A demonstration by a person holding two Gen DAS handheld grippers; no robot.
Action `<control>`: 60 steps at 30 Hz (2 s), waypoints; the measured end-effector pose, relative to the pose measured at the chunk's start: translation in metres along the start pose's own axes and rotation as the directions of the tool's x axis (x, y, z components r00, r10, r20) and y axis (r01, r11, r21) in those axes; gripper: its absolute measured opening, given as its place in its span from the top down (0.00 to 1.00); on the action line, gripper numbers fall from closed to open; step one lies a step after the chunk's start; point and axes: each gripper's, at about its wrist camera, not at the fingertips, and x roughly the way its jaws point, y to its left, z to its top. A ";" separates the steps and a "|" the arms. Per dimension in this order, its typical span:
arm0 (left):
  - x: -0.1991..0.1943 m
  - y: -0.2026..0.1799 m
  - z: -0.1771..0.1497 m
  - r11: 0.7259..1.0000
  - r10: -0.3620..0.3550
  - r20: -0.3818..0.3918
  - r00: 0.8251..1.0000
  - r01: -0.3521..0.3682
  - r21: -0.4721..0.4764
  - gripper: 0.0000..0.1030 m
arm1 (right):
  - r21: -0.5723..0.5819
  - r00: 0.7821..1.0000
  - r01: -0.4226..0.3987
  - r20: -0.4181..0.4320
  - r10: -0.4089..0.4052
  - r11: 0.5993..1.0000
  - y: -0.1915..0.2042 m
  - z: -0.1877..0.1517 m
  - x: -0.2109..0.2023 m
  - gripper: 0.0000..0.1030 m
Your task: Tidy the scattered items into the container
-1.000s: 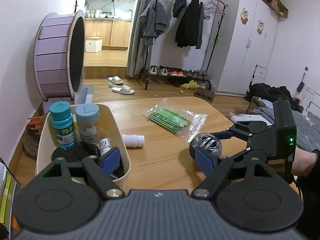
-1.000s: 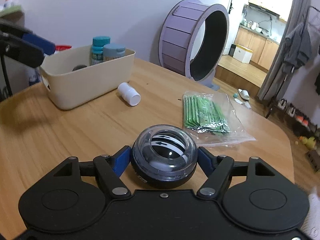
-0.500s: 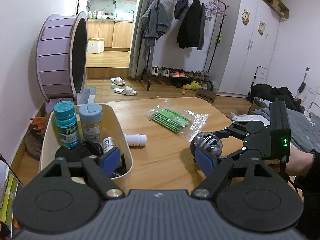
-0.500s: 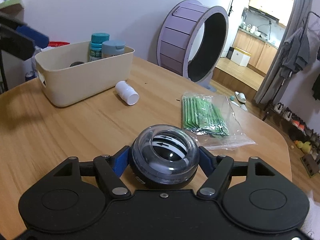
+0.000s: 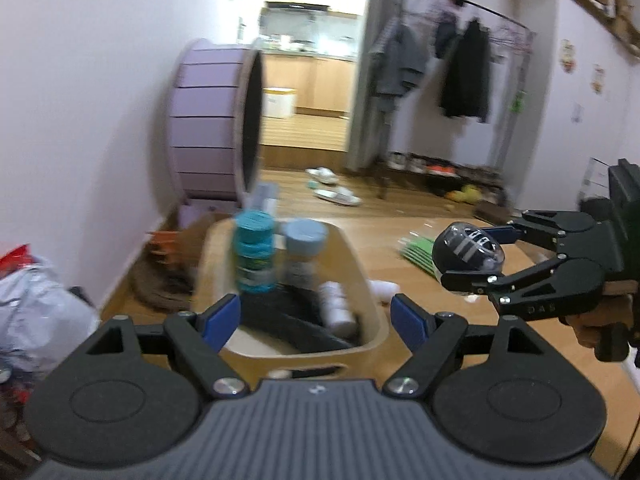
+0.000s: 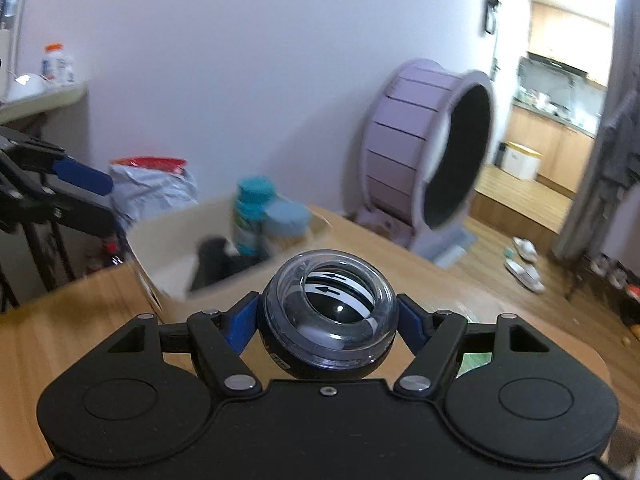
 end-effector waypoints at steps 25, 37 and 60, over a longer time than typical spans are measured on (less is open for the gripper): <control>0.004 0.027 0.004 0.999 0.017 -0.006 1.000 -0.017 -0.041 0.21 | -0.090 0.980 -0.171 -0.116 0.161 0.981 0.064 0.032 0.133 0.32; 0.003 0.018 0.003 0.999 -0.021 0.003 1.000 0.021 -0.025 0.21 | -0.120 0.995 -0.102 0.007 0.103 0.988 0.054 0.048 0.085 0.28; 0.027 -0.050 -0.002 0.978 -0.205 -0.032 0.978 0.206 0.031 0.21 | 0.189 0.952 0.274 -0.194 -0.238 0.943 -0.116 -0.068 0.033 0.12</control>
